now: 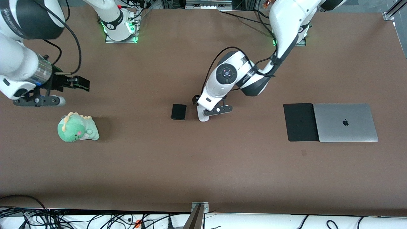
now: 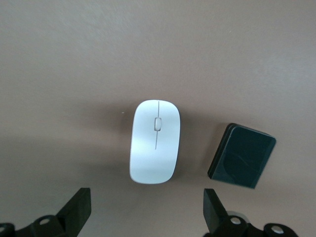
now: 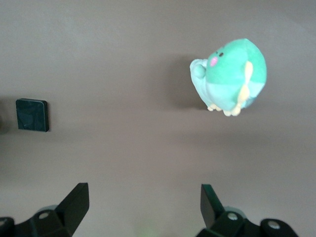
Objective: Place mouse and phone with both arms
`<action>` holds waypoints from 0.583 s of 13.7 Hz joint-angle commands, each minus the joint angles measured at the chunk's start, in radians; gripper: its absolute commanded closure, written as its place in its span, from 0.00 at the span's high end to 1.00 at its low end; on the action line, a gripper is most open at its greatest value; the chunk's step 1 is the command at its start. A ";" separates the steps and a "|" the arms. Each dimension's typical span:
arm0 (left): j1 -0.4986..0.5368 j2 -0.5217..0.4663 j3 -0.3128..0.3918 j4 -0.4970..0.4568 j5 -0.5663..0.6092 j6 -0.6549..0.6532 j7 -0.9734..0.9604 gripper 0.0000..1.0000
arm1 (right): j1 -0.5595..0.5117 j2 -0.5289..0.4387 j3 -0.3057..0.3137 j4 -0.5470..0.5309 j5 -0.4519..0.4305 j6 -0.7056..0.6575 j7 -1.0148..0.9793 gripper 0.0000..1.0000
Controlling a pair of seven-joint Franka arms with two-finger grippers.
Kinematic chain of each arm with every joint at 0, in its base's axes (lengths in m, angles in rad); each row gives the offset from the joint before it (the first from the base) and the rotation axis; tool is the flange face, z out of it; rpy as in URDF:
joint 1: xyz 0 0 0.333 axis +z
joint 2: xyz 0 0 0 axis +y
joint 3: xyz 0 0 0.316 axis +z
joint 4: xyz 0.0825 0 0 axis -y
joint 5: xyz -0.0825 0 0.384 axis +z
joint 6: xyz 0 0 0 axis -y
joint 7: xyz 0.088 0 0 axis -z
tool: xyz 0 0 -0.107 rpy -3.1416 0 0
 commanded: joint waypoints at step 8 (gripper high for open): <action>-0.229 0.156 0.204 0.155 0.041 -0.013 -0.048 1.00 | 0.099 0.063 0.004 -0.138 0.068 0.252 0.298 1.00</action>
